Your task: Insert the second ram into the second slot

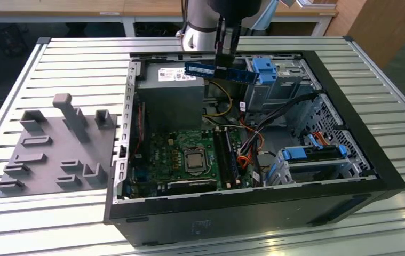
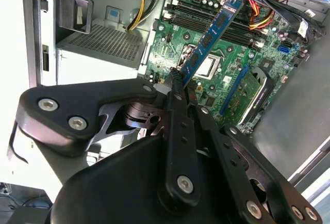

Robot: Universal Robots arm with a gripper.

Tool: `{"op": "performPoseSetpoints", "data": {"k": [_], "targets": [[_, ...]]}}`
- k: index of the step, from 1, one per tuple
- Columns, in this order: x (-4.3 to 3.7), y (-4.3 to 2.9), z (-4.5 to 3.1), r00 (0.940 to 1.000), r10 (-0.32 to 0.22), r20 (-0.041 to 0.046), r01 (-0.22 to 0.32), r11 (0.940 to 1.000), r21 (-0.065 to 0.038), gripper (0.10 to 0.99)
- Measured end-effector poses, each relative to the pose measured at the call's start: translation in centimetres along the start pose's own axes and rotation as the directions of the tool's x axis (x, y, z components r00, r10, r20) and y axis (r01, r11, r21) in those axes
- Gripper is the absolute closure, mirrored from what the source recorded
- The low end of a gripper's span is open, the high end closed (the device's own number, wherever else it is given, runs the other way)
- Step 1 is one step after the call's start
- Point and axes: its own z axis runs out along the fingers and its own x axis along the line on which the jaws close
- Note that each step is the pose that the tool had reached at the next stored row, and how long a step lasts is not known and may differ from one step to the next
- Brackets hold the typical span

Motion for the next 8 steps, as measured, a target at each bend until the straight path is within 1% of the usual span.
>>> {"op": "performPoseSetpoints", "data": {"k": [8], "targets": [[0.00,0.00,0.00,1.0000,0.009,0.0003,-0.009,1.0000,0.000,0.945]]}}
